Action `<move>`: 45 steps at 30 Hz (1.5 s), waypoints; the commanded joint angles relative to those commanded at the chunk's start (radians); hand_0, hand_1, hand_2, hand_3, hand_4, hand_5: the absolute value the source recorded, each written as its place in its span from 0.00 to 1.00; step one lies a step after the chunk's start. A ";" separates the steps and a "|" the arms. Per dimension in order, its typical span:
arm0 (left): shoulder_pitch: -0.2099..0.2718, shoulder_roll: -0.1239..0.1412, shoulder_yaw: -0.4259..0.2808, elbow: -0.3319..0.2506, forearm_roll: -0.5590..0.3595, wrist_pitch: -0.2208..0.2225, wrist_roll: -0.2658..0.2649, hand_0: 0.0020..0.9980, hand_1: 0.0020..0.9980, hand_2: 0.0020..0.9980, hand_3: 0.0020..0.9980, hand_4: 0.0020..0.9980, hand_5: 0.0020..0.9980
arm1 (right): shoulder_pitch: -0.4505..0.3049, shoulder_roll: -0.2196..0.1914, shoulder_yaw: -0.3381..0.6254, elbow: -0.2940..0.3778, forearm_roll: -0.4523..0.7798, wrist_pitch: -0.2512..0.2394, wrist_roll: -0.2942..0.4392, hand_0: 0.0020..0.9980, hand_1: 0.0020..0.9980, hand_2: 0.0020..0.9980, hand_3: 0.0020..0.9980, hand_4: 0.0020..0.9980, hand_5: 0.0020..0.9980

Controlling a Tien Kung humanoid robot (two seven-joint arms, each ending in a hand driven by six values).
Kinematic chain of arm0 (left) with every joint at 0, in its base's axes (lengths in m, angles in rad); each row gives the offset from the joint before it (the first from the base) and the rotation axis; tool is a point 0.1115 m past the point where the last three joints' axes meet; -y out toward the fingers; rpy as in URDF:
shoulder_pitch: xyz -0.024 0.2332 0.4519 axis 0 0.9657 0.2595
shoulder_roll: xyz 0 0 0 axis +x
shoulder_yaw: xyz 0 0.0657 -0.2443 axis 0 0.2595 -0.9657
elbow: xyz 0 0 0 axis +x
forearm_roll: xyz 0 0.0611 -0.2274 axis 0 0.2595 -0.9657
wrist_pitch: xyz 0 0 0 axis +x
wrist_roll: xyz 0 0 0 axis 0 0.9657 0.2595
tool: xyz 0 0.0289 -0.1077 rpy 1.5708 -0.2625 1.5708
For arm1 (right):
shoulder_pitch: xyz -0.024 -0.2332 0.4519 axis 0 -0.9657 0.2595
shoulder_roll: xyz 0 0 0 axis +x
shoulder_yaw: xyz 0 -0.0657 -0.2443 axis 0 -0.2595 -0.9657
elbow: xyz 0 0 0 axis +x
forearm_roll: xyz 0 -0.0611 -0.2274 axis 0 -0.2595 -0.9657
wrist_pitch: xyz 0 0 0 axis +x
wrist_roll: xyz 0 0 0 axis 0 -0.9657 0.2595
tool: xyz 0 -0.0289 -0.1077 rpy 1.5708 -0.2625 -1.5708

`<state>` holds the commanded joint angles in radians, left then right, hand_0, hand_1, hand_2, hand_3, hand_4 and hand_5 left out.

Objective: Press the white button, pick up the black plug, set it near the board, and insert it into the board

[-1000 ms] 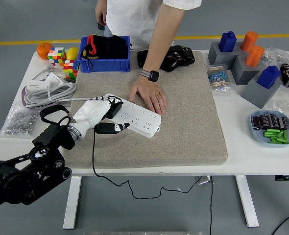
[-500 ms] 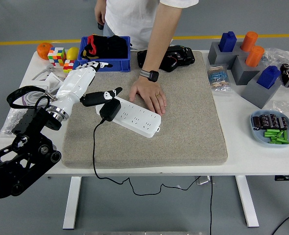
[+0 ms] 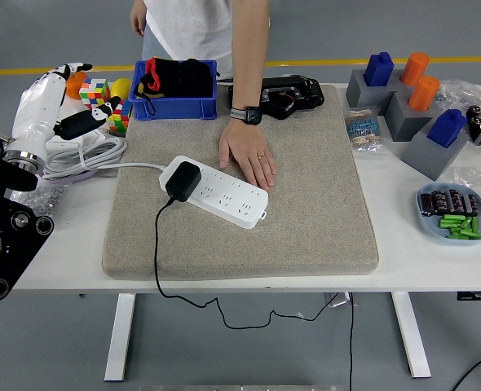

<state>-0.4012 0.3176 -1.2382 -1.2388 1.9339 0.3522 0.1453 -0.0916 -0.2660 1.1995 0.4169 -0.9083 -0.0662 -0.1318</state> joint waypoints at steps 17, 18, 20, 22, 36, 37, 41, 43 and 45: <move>0.074 -0.048 -0.193 0.008 0.036 -0.015 0.009 0.86 0.91 0.86 0.81 0.82 0.60 | -0.007 0.002 0.003 0.000 -0.001 0.001 0.000 0.74 0.71 0.69 0.64 0.70 0.40; 0.079 -0.050 -0.203 0.007 0.038 -0.018 0.012 0.86 0.91 0.86 0.81 0.82 0.60 | -0.007 0.002 0.003 0.001 -0.002 0.001 0.000 0.74 0.71 0.69 0.64 0.70 0.40; 0.086 -0.053 -0.221 0.004 0.044 -0.027 0.019 0.86 0.91 0.86 0.81 0.82 0.60 | -0.005 0.001 0.003 0.001 -0.002 0.000 0.000 0.74 0.71 0.69 0.64 0.70 0.40; 0.094 -0.057 -0.238 0.002 0.045 -0.033 0.022 0.86 0.91 0.86 0.81 0.82 0.59 | -0.003 0.000 0.004 0.002 -0.003 0.000 0.000 0.74 0.71 0.69 0.64 0.70 0.40; 0.160 -0.086 -0.346 -0.018 0.044 -0.017 -0.005 0.86 0.91 0.86 0.81 0.82 0.59 | 0.004 0.002 0.011 0.005 -0.003 0.001 -0.002 0.74 0.71 0.69 0.64 0.70 0.40; 0.162 -0.087 -0.348 -0.020 0.044 -0.016 -0.006 0.86 0.91 0.86 0.81 0.82 0.59 | 0.003 0.002 0.011 0.006 -0.003 0.002 -0.002 0.74 0.71 0.69 0.64 0.70 0.40; 0.171 -0.089 -0.356 -0.025 0.040 -0.015 -0.012 0.86 0.90 0.85 0.80 0.82 0.58 | 0.002 0.003 0.013 0.007 -0.004 0.001 -0.001 0.74 0.71 0.69 0.64 0.70 0.40; 0.175 -0.089 -0.359 -0.027 0.036 -0.015 -0.020 0.86 0.90 0.85 0.80 0.82 0.58 | 0.002 0.005 0.014 0.007 -0.005 0.001 -0.002 0.74 0.71 0.69 0.64 0.70 0.40; 0.178 -0.088 -0.362 -0.028 0.032 -0.012 -0.029 0.86 0.90 0.85 0.80 0.82 0.58 | 0.002 0.005 0.014 0.008 -0.005 0.002 -0.002 0.74 0.71 0.69 0.64 0.70 0.40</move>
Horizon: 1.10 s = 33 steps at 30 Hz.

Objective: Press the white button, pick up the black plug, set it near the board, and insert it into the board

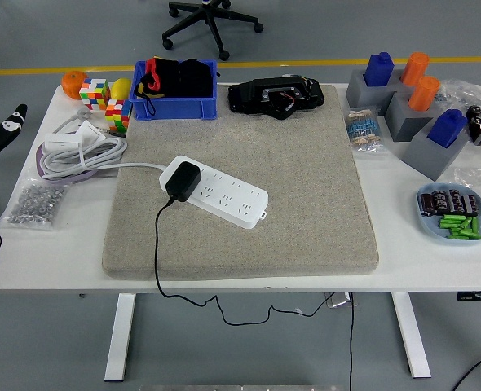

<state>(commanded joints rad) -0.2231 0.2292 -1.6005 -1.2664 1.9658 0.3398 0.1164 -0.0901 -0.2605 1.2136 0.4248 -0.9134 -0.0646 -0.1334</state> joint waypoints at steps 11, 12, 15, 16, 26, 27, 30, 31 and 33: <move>-0.004 0.002 -0.009 -0.004 -0.003 0.006 -0.009 0.86 0.89 0.85 0.79 0.82 0.58 | 0.003 -0.001 0.007 -0.002 -0.001 0.000 -0.001 0.74 0.71 0.69 0.64 0.70 0.40; -0.004 0.002 -0.009 -0.004 -0.003 0.006 -0.009 0.86 0.89 0.85 0.79 0.82 0.58 | 0.003 -0.002 0.007 -0.001 -0.001 0.000 -0.001 0.74 0.71 0.69 0.64 0.70 0.40; -0.005 0.001 -0.008 -0.002 -0.003 0.006 -0.009 0.85 0.89 0.85 0.79 0.82 0.58 | 0.005 -0.003 0.005 -0.001 0.000 0.000 -0.001 0.74 0.71 0.69 0.64 0.70 0.40; -0.007 0.001 -0.008 -0.002 -0.004 0.006 -0.010 0.85 0.89 0.85 0.79 0.82 0.58 | 0.005 -0.003 0.003 -0.002 0.000 0.000 -0.001 0.74 0.71 0.69 0.64 0.70 0.40; -0.022 0.011 0.003 -0.002 -0.010 0.005 -0.012 0.85 0.89 0.84 0.79 0.81 0.56 | 0.004 -0.009 -0.005 -0.002 0.001 0.000 -0.001 0.74 0.71 0.69 0.64 0.70 0.40; -0.024 0.012 0.004 -0.002 -0.010 0.005 -0.012 0.85 0.89 0.84 0.79 0.81 0.56 | 0.004 -0.010 -0.006 -0.002 0.001 0.000 -0.001 0.74 0.71 0.69 0.64 0.70 0.40; -0.028 0.017 0.011 -0.002 -0.011 0.003 -0.012 0.85 0.89 0.84 0.79 0.81 0.56 | 0.005 -0.011 -0.006 -0.003 0.001 0.000 -0.001 0.74 0.71 0.69 0.64 0.70 0.40; -0.030 0.019 0.014 -0.002 -0.012 0.002 -0.012 0.85 0.89 0.84 0.79 0.81 0.55 | 0.005 -0.010 -0.005 -0.003 0.001 0.000 -0.001 0.74 0.71 0.69 0.64 0.70 0.40; -0.034 0.024 0.021 -0.001 -0.012 -0.001 -0.011 0.85 0.89 0.84 0.79 0.81 0.55 | 0.004 -0.010 -0.007 -0.003 0.002 0.002 -0.002 0.74 0.71 0.69 0.64 0.70 0.40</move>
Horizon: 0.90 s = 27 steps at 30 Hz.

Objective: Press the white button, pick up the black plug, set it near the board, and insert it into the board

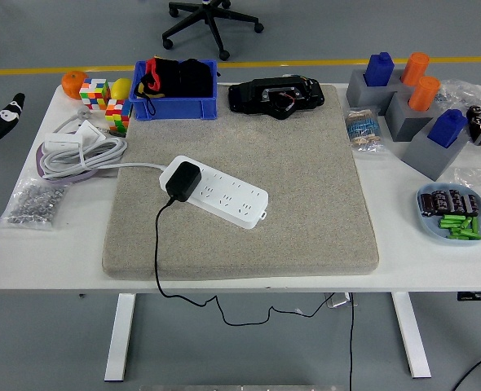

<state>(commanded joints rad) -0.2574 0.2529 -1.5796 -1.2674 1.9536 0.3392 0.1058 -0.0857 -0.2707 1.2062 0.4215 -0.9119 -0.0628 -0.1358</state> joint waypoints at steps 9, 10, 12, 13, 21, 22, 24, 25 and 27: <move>-0.001 0.001 0.000 0.001 0.000 -0.001 0.001 0.85 0.89 0.84 0.79 0.80 0.55 | -0.001 -0.004 0.000 0.000 0.001 0.000 -0.001 0.74 0.71 0.69 0.64 0.70 0.40; -0.001 0.000 0.001 0.003 0.000 -0.002 0.001 0.85 0.89 0.84 0.79 0.80 0.55 | -0.001 -0.004 0.000 -0.001 0.001 0.000 0.000 0.74 0.71 0.69 0.64 0.70 0.40; -0.001 -0.001 0.003 0.003 0.000 -0.002 0.001 0.85 0.88 0.84 0.79 0.80 0.55 | -0.001 -0.005 0.000 0.000 0.002 0.000 0.000 0.74 0.71 0.69 0.64 0.70 0.40; -0.001 -0.001 0.006 0.003 0.000 -0.003 0.001 0.85 0.88 0.84 0.79 0.80 0.55 | -0.002 -0.005 0.001 0.000 0.001 0.000 0.000 0.74 0.71 0.69 0.64 0.70 0.40; 0.003 -0.008 0.012 0.002 -0.001 -0.005 0.003 0.85 0.88 0.84 0.79 0.80 0.55 | -0.009 -0.001 0.004 -0.002 0.001 0.000 0.000 0.74 0.71 0.69 0.64 0.70 0.40; 0.003 -0.008 0.012 0.002 -0.001 -0.005 0.003 0.85 0.88 0.84 0.79 0.80 0.55 | -0.009 -0.001 0.004 -0.002 0.001 0.000 0.000 0.74 0.71 0.69 0.64 0.70 0.40; 0.003 -0.009 0.012 0.002 -0.001 -0.006 0.003 0.85 0.88 0.84 0.79 0.80 0.55 | -0.009 0.000 0.006 -0.001 0.000 0.000 0.000 0.74 0.71 0.69 0.64 0.70 0.40; 0.004 -0.009 0.012 0.002 -0.001 -0.006 0.003 0.85 0.88 0.84 0.79 0.80 0.55 | -0.009 0.001 0.006 -0.001 0.000 0.000 0.000 0.74 0.71 0.69 0.64 0.70 0.40; 0.004 -0.009 0.012 0.002 -0.001 -0.006 0.003 0.85 0.88 0.84 0.79 0.80 0.55 | -0.008 0.002 0.007 -0.001 0.000 0.000 0.000 0.74 0.71 0.69 0.64 0.70 0.40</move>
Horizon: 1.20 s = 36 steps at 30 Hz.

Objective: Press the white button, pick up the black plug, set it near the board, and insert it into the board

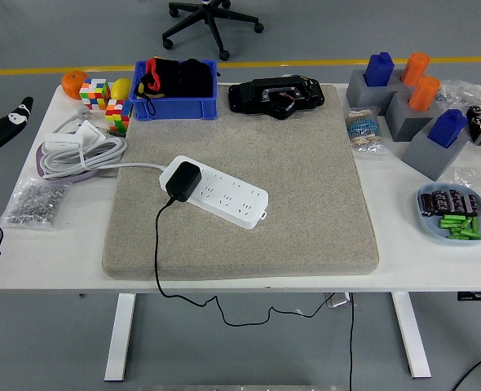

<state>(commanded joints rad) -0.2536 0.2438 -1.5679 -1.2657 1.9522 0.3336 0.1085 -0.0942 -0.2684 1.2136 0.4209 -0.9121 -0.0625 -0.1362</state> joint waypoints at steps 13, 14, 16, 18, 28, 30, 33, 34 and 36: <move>-0.003 -0.002 -0.001 0.001 -0.002 0.000 -0.001 0.85 0.89 0.84 0.79 0.80 0.55 | 0.000 0.001 0.002 -0.001 0.000 0.000 -0.001 0.74 0.71 0.69 0.64 0.70 0.40; -0.003 -0.002 -0.001 0.001 -0.002 0.000 -0.001 0.85 0.89 0.84 0.79 0.80 0.55 | 0.000 0.001 0.002 -0.001 0.000 0.000 0.000 0.74 0.71 0.69 0.64 0.70 0.40; -0.004 -0.003 -0.001 0.001 -0.002 0.000 -0.001 0.85 0.89 0.84 0.79 0.80 0.55 | 0.000 0.000 0.003 -0.001 0.000 0.000 0.000 0.74 0.71 0.69 0.64 0.70 0.40; -0.005 -0.003 0.000 0.001 -0.003 0.000 -0.001 0.85 0.89 0.84 0.79 0.80 0.55 | 0.000 0.000 0.002 -0.001 0.000 -0.001 0.000 0.74 0.71 0.69 0.64 0.70 0.40; -0.011 -0.005 0.003 0.000 -0.005 0.000 -0.002 0.85 0.89 0.84 0.79 0.80 0.55 | 0.001 -0.001 0.005 -0.001 0.001 -0.001 0.000 0.74 0.71 0.69 0.64 0.70 0.40; -0.012 -0.005 0.003 0.000 -0.005 0.000 -0.002 0.85 0.89 0.84 0.79 0.80 0.55 | 0.002 -0.001 0.006 0.000 0.001 -0.002 0.000 0.74 0.71 0.69 0.64 0.70 0.40; -0.012 -0.006 0.002 0.000 -0.006 0.000 -0.002 0.85 0.89 0.84 0.79 0.80 0.55 | 0.002 -0.001 0.005 -0.001 0.001 -0.001 0.000 0.74 0.71 0.69 0.64 0.70 0.40; -0.012 -0.006 0.001 0.000 -0.006 0.000 -0.002 0.85 0.89 0.84 0.79 0.80 0.55 | 0.002 -0.001 0.006 -0.001 0.000 -0.001 0.000 0.74 0.71 0.69 0.64 0.70 0.40; -0.011 -0.006 0.000 0.001 -0.006 0.000 -0.002 0.85 0.89 0.84 0.79 0.80 0.55 | 0.002 -0.001 0.007 -0.001 0.000 -0.002 0.001 0.74 0.71 0.69 0.64 0.70 0.40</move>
<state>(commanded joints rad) -0.2651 0.2376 -1.5678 -1.2651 1.9462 0.3331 0.1065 -0.0926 -0.2690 1.2201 0.4203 -0.9122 -0.0641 -0.1357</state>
